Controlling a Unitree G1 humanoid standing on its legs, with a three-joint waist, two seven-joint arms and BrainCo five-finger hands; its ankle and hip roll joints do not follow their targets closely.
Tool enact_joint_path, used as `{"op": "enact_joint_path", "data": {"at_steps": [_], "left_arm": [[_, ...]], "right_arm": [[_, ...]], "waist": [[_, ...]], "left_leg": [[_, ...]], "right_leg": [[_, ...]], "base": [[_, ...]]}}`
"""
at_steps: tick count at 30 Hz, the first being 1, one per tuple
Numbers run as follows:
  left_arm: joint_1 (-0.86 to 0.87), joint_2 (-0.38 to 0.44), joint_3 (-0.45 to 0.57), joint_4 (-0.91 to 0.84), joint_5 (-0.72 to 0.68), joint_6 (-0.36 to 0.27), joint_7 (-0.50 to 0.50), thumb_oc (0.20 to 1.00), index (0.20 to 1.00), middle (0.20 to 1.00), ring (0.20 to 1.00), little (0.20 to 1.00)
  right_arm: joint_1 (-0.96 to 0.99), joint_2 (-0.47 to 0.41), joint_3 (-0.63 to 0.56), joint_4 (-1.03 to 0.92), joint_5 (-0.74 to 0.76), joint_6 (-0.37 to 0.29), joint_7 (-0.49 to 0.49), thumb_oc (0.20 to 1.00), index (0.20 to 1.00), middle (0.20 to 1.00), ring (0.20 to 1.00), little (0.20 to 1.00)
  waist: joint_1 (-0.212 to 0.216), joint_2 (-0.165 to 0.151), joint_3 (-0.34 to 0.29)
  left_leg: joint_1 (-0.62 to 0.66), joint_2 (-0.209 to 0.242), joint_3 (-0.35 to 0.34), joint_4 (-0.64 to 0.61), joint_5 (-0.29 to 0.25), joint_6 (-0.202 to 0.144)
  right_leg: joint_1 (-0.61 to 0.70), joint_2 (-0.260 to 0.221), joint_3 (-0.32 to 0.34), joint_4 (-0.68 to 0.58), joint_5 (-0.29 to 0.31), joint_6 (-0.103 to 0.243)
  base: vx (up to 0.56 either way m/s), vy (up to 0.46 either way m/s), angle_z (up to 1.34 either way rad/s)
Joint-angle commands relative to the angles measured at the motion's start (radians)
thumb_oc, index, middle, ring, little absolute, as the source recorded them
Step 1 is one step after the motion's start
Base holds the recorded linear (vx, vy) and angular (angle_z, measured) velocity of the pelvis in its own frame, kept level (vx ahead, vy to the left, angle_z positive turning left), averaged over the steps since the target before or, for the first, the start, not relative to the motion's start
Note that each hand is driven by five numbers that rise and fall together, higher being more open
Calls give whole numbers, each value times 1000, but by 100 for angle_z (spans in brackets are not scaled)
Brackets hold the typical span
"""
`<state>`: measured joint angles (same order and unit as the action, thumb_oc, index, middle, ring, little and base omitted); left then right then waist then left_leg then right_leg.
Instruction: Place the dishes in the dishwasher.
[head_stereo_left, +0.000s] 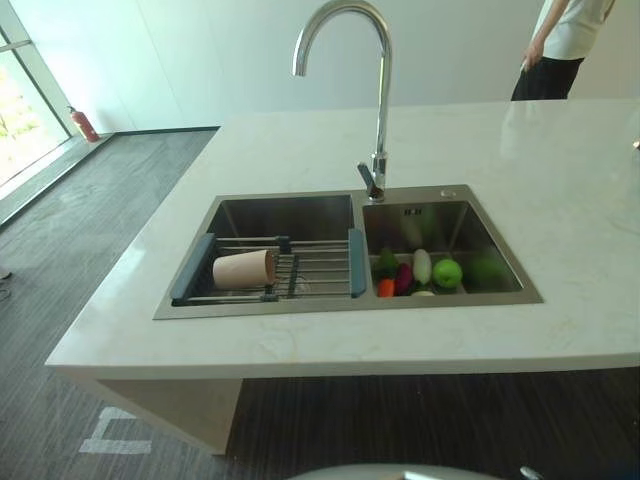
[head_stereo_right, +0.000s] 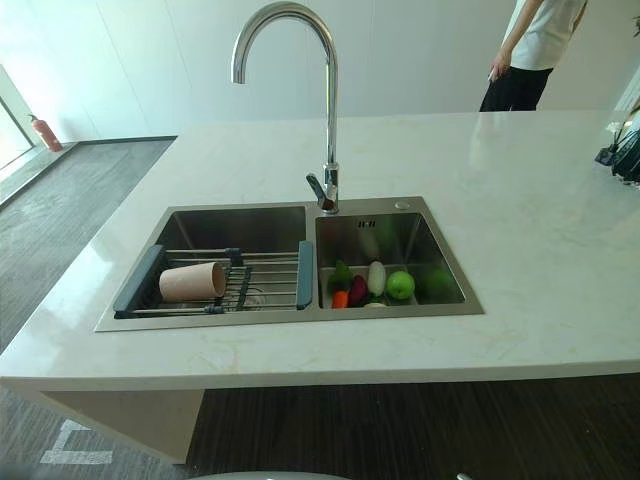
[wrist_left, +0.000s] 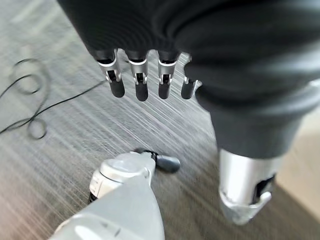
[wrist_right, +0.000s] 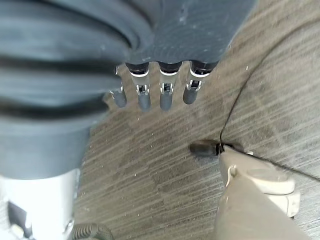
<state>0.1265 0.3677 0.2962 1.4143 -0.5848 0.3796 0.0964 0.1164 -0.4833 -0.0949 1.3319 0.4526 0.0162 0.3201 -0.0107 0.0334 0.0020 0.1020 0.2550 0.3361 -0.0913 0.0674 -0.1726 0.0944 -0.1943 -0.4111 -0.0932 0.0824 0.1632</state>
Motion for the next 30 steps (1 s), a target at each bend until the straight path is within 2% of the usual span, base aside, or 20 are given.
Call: {"op": "enact_joint_path", "data": {"at_steps": [1, 3, 4, 7, 8, 9, 12, 13, 14, 15, 16, 17, 18, 19, 23, 25, 26, 27, 30], "left_arm": [[-2, 181, 99, 83, -69, 51, 135, 1000, 1000, 1000, 1000, 1000], [25, 230, 143, 95, -29, 62, 145, 1000, 1000, 1000, 1000, 1000], [51, 301, 190, 114, -32, 73, 172, 1000, 1000, 1000, 1000, 1000], [100, 457, 281, 157, -61, 46, 211, 1000, 1000, 1000, 1000, 1000], [106, 560, 318, 174, -93, 6, 223, 1000, 1000, 1000, 1000, 1000], [106, 603, 336, 181, -88, -29, 221, 1000, 1000, 1000, 1000, 1000], [41, 789, 366, 162, -51, -208, 171, 1000, 1000, 1000, 1000, 1000], [-84, 909, 305, 111, 28, -305, 104, 1000, 1000, 1000, 1000, 1000], [-210, 975, 219, 8, 86, -363, 25, 1000, 1000, 1000, 1000, 1000], [-294, 996, 163, -109, 142, -362, -7, 1000, 1000, 1000, 1000, 1000], [-349, 1006, 118, -220, 188, -329, -14, 1000, 1000, 1000, 1000, 1000], [-385, 994, 73, -313, 211, -388, -64, 1000, 1000, 1000, 1000, 1000], [-401, 979, 52, -386, 247, -398, -64, 1000, 1000, 1000, 1000, 1000], [-415, 949, 5, -525, 304, -442, -74, 1000, 1000, 1000, 1000, 1000], [-518, 930, -112, -625, 381, -558, -147, 1000, 1000, 1000, 1000, 1000], [-575, 921, -188, -640, 432, -587, -183, 1000, 1000, 1000, 1000, 1000], [-604, 915, -226, -641, 458, -592, -197, 1000, 1000, 1000, 1000, 1000], [-655, 899, -300, -652, 481, -568, -237, 1000, 1000, 1000, 1000, 1000], [-724, 858, -421, -673, 553, -533, -283, 1000, 1000, 1000, 1000, 1000]], "right_arm": [[-73, 17, -49, 54, -1, 15, 40, 1000, 1000, 1000, 1000, 1000], [-71, 7, -52, 51, 6, 25, 49, 1000, 1000, 1000, 1000, 1000], [-70, -5, -51, 53, -5, 33, 63, 1000, 1000, 1000, 1000, 1000], [-79, -37, -34, 68, -27, 44, 87, 1000, 1000, 1000, 1000, 1000], [-84, -57, -16, 74, -14, 50, 96, 1000, 1000, 1000, 1000, 1000], [-88, -63, -7, 76, -16, 51, 97, 1000, 1000, 1000, 1000, 1000], [-93, -72, 47, 81, -8, 37, 96, 1000, 1000, 1000, 1000, 1000], [-87, -58, 86, 75, 5, 17, 82, 1000, 1000, 1000, 1000, 1000], [-77, -44, 119, 65, 19, 6, 65, 1000, 1000, 1000, 1000, 1000], [-69, -39, 129, 57, 17, 5, 60, 1000, 1000, 1000, 1000, 1000], [-58, -33, 133, 50, 20, 3, 56, 1000, 1000, 1000, 1000, 1000], [-42, -21, 135, 36, 23, 7, 48, 1000, 1000, 1000, 1000, 1000], [-34, -13, 129, 30, 22, 13, 45, 1000, 1000, 1000, 1000, 1000], [-19, -12, 119, 25, 14, 30, 55, 1000, 1000, 1000, 1000, 1000], [0, -22, 110, 45, -42, 59, 86, 1000, 1000, 1000, 1000, 1000], [6, -24, 116, 52, -74, 67, 95, 1000, 1000, 1000, 1000, 1000], [9, -23, 116, 54, -84, 74, 98, 1000, 1000, 1000, 1000, 1000], [12, -21, 123, 54, -105, 79, 100, 1000, 1000, 1000, 1000, 1000], [14, -18, 127, 42, -108, 88, 94, 1000, 1000, 1000, 1000, 1000]], "waist": [[17, -29, 48], [19, -24, 49], [20, -18, 50], [17, -7, 46], [14, 1, 44], [11, 4, 43], [1, 17, 36], [-10, 23, 30], [-19, 24, 28], [-23, 22, 27], [-21, 21, 26], [-17, 19, 23], [-13, 16, 22], [-8, 10, 22], [-20, 5, 13], [-31, 5, 7], [-33, 4, 6], [-42, 2, 3], [-55, 0, 1]], "left_leg": [[13, 31, -7, 4, 29, -21], [11, 28, -12, 4, 29, -21], [11, 23, -17, 4, 27, -19], [14, 19, -13, 4, 28, -18], [17, 16, -10, 4, 28, -16], [18, 15, -8, 4, 28, -16], [20, 7, -2, 4, 25, -16], [20, 2, 2, 4, 24, -17], [21, -1, 1, 4, 21, -18], [22, -1, 2, 4, 18, -18], [22, -1, 3, 4, 17, -19], [19, -1, -2, 4, 15, -19], [19, 0, -5, 4, 13, -18], [19, 1, -12, 4, 8, -17], [29, 11, -6, 4, 5, -19], [32, 14, -2, 4, 4, -20], [33, 14, 0, 4, 3, -20], [36, 15, 4, 4, 2, -19], [40, 17, 8, 4, 0, -17]], "right_leg": [[14, -101, -20, 6, 48, 78], [13, -104, -18, 6, 49, 80], [12, -107, -12, 6, 51, 82], [10, -109, 1, 6, 53, 87], [11, -110, 7, 6, 55, 90], [11, -111, 9, 6, 55, 91], [11, -115, 15, 6, 58, 91], [12, -119, 15, 6, 60, 93], [14, -122, 15, 6, 61, 93], [15, -123, 14, 6, 60, 94], [16, -125, 12, 6, 60, 95], [15, -127, 11, 6, 60, 96], [15, -126, 11, 6, 59, 97], [19, -125, 12, 6, 54, 98], [25, -116, 22, 6, 46, 99], [25, -112, 30, 6, 43, 99], [25, -110, 34, 6, 42, 99], [25, -107, 41, 6, 42, 99], [24, -104, 54, 6, 39, 99]], "base": [[16, 110, 4], [9, 94, 3], [12, 71, 4], [36, 84, 3], [43, 86, 2], [40, 86, 6], [29, 55, 3], [40, 37, 1], [43, 18, -1], [33, -6, -2], [0, 0, 0], [7, -20, -6], [18, -35, -12], [32, -32, -14], [53, -13, -5], [41, -1, -4], [48, -5, -1], [39, -6, 0], [39, -7, -4]]}}
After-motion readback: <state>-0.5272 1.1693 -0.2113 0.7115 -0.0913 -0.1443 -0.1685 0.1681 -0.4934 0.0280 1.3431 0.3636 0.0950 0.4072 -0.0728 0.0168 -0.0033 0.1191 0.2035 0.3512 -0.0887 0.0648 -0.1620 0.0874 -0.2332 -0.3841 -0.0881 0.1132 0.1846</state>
